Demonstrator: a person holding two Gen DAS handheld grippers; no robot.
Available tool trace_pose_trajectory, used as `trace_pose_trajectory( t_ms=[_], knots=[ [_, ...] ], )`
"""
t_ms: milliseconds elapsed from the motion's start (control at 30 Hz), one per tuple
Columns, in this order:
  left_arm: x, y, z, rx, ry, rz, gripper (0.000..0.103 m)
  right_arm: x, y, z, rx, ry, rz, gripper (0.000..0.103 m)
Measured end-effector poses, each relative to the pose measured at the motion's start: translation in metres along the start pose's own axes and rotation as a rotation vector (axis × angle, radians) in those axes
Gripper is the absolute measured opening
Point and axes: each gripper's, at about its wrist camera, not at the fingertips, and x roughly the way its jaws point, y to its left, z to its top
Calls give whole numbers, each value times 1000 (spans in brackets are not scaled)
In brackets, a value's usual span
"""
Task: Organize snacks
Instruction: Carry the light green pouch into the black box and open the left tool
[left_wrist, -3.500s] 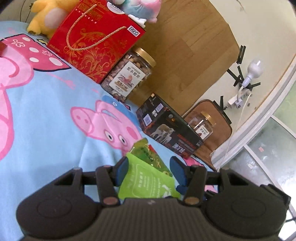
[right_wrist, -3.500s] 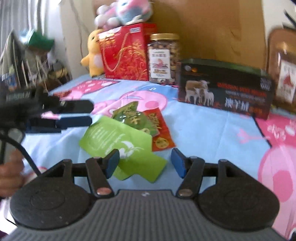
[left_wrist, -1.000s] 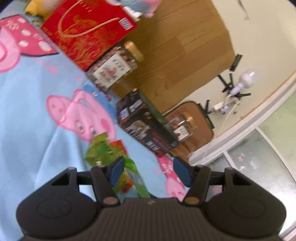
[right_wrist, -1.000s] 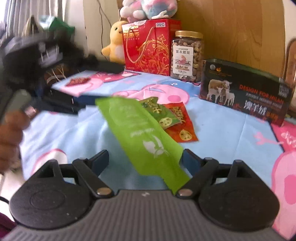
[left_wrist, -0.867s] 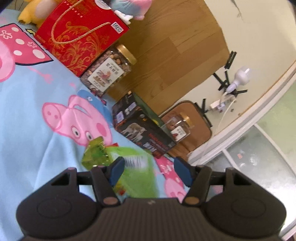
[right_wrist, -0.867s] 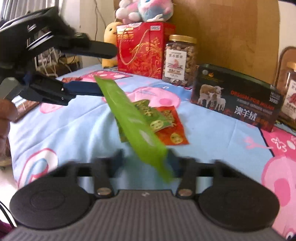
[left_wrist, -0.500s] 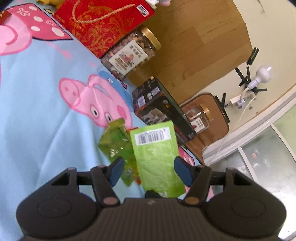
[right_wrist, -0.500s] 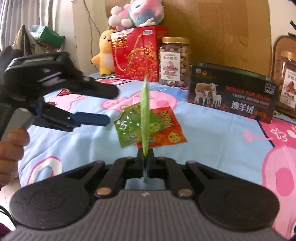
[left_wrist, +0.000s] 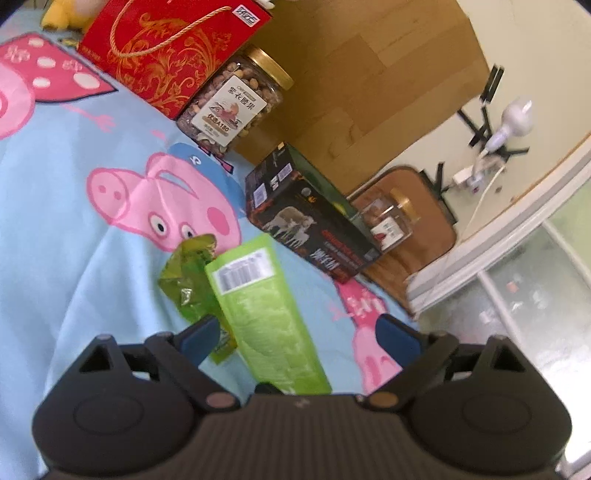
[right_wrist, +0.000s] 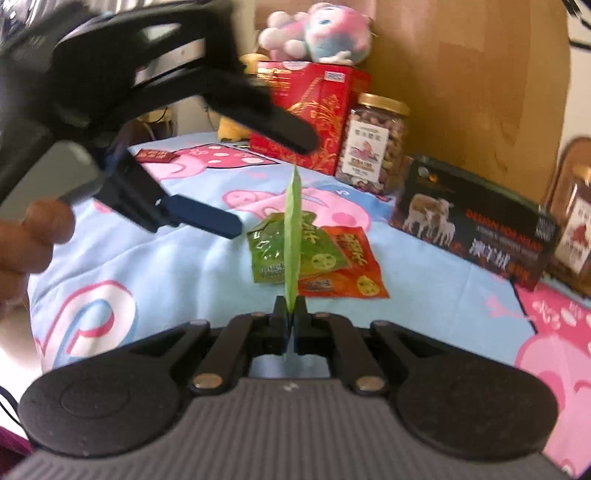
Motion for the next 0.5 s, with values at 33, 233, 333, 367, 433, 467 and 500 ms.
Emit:
trace_pose_trajectory(
  t_ms=[33, 233, 333, 367, 433, 467, 500],
  knots=[
    [1, -3, 0, 9, 5, 15, 82, -1, 2, 0, -15, -4, -3, 5],
    [14, -13, 11, 32, 67, -6, 29, -10, 4, 1, -56, -59, -59, 6],
    [25, -37, 30, 84, 62, -55, 29, -16, -12, 10, -62, -118, -136, 6],
    [31, -47, 38, 107, 56, -78, 29, -18, -18, 14, -80, -138, -168, 6],
    [46, -67, 56, 157, 42, -133, 29, -21, -31, 26, -134, -182, -249, 6],
    [55, -76, 66, 176, 36, -155, 29, -20, -39, 32, -160, -197, -287, 5],
    [65, -84, 75, 189, 30, -170, 29, -18, -47, 38, -180, -208, -317, 6]
  ],
)
